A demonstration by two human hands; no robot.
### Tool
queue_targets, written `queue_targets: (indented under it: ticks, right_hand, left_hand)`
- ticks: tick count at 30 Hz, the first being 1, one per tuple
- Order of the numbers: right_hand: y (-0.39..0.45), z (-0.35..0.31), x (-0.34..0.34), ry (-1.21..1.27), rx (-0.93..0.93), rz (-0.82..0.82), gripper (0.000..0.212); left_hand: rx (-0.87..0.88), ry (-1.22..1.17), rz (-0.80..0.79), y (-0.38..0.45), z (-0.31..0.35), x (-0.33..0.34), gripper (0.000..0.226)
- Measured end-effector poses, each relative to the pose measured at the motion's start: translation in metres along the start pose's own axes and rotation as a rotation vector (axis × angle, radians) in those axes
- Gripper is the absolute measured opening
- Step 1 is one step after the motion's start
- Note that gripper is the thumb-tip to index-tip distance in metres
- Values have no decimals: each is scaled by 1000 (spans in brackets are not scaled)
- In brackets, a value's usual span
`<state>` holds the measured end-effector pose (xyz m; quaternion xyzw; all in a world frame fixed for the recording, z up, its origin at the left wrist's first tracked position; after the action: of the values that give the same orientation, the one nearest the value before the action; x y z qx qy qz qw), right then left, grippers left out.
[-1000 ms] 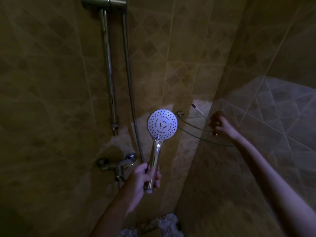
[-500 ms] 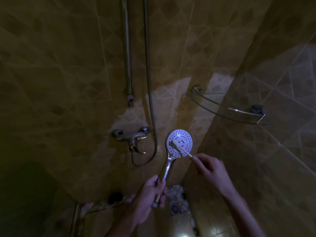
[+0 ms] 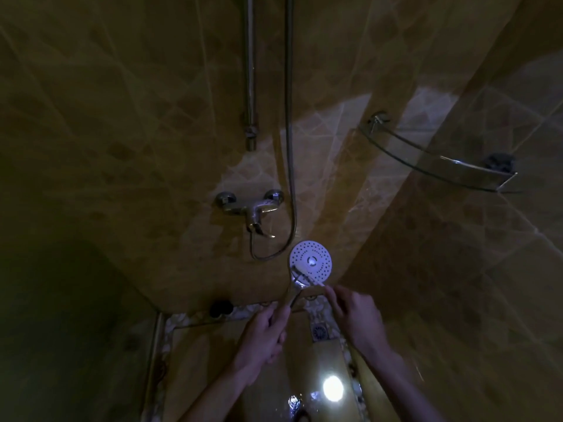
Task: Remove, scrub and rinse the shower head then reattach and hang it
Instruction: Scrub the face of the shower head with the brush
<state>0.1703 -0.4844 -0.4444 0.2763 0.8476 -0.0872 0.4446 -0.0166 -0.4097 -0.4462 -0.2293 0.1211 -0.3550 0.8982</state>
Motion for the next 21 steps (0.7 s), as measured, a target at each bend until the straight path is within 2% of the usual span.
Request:
queue_targets:
  ticks: [7,11,14,21]
  right_hand:
    - [35,3,-36,-53,45,114,46]
    - [13,-7,-11,-147,-82,-45,55]
    - [12,-13,-9,-138,-144,-101,51]
    - [48,-19,-41,-173,-16,16,37]
  left_hand:
    - [5,39,15,0,-10,-3,28]
    - [-11,52,33,2,-12,-4,28]
    - [-21,67,35,3,-13,-5,28]
    - [-11,41,18,0,-7,-5,24]
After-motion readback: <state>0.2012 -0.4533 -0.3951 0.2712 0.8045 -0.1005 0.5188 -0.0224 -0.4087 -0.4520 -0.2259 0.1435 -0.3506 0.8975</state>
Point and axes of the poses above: each hand's wrist, its own y-axis towards the middle knuckle, its own x-axis out of the palm, z = x × y, the point moved 3 cm from there along y, towards the middle knuckle, and after that the axes turned 9 degrees about y, right-handed, at the moved point
